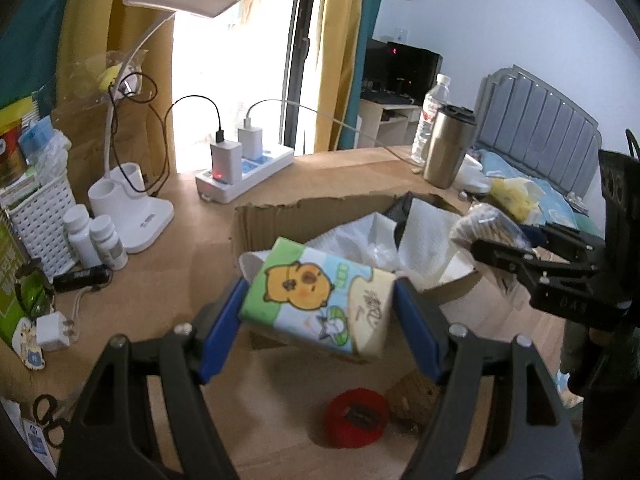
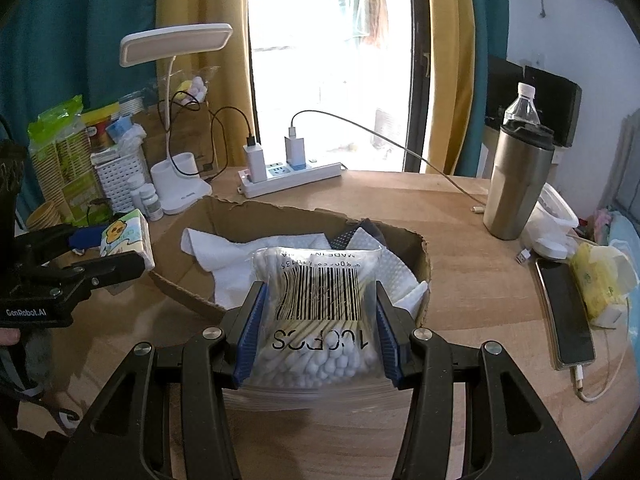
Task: Organize soft objects
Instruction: 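Carry the swab bag into the box with the right gripper while the left carries the tissue pack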
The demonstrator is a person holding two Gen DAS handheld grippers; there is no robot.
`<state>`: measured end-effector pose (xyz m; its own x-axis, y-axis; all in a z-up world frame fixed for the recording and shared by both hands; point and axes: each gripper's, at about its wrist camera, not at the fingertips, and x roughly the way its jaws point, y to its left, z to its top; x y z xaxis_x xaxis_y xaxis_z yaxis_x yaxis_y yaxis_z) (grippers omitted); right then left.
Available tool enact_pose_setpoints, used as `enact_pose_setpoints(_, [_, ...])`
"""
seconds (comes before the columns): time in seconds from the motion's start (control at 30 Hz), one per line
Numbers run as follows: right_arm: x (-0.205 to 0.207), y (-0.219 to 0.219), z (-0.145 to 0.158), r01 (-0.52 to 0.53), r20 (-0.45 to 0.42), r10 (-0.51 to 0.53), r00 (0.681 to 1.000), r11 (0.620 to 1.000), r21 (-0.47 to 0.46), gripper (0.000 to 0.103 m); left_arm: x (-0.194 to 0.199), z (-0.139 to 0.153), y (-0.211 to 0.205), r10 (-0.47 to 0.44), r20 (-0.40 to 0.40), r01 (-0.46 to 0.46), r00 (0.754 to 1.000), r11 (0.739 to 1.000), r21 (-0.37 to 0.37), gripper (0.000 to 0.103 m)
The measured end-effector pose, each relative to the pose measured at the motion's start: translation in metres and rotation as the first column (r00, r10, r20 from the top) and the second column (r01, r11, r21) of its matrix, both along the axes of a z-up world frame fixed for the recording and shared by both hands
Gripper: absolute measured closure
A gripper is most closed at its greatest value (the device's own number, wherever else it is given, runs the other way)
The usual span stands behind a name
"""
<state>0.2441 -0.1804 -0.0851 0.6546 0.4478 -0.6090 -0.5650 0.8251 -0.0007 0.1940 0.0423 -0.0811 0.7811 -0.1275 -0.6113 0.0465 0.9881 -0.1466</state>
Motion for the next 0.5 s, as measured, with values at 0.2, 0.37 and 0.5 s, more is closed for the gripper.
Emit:
enact_pose_setpoints(0.2, [0.012,-0.003,-0.002,0.009,-0.005,-0.009,1.000,1.000,0.006,0.050,0.011,0.000,0.000,0.000,-0.003,0.001,1.000,1.000,0.005,0.028])
enact_pose_setpoints(0.37, [0.021,-0.003,-0.002,0.015,-0.006,-0.015,1.000,1.000,0.010,0.050,0.022,-0.002,0.000,0.002,-0.005,-0.002,1.000,1.000,0.012,0.028])
enact_pose_setpoints(0.5, [0.029,-0.003,-0.005,0.017,-0.013,-0.017,1.000,1.000,0.013,0.050,0.032,-0.005,0.001,0.009,-0.010,-0.009,1.000,1.000,0.021,0.028])
